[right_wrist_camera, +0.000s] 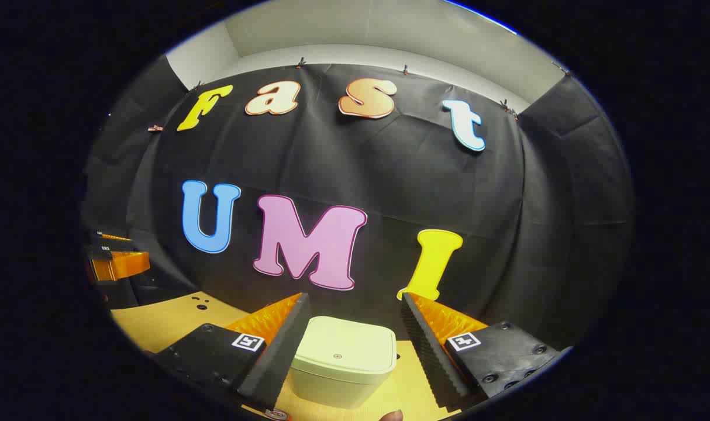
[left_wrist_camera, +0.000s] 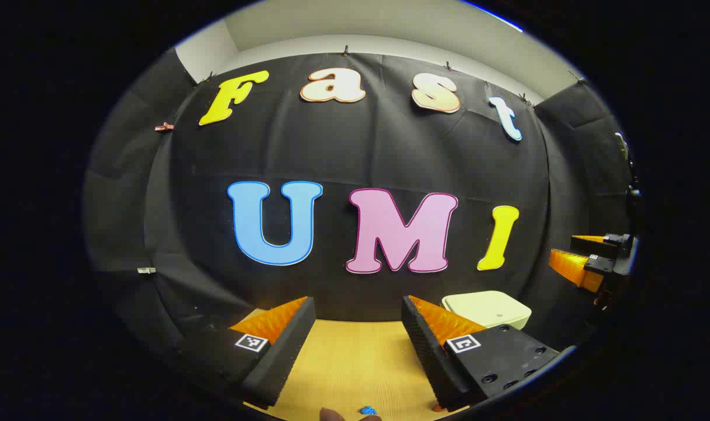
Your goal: Press the lid of the desktop garbage bin to open it, pick up the crumpled paper on the desktop and throw it into the bin, then pick up the pop can on the desktop and drop it into the bin, and finally close the garbage bin lid.
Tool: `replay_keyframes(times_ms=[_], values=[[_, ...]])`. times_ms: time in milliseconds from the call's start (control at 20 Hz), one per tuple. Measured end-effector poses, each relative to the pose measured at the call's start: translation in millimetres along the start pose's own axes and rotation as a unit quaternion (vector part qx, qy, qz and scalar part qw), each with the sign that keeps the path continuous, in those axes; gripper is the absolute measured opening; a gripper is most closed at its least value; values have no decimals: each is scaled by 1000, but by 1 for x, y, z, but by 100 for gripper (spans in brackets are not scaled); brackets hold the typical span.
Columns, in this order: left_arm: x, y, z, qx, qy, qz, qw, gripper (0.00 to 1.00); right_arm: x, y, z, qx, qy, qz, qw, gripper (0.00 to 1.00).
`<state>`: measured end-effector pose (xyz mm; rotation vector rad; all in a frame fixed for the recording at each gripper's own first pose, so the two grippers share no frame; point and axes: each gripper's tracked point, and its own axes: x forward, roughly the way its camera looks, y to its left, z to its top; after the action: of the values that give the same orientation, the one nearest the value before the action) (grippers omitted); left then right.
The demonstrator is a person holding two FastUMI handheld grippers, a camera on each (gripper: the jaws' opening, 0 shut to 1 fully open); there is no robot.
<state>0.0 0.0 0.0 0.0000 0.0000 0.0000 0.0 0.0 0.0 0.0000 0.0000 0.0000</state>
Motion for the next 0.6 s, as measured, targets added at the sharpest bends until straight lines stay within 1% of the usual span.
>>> replay_keyframes(times_ms=[250, 600], values=[[14, -8, 4, 11, -7, 9, 1000, 95, 18, 3, -5, 1, 1, 17, 1000, 97], [19, -13, 1, 11, -3, 15, 1000, 95, 23, -2, -9, 2, -1, 21, 1000, 97]])
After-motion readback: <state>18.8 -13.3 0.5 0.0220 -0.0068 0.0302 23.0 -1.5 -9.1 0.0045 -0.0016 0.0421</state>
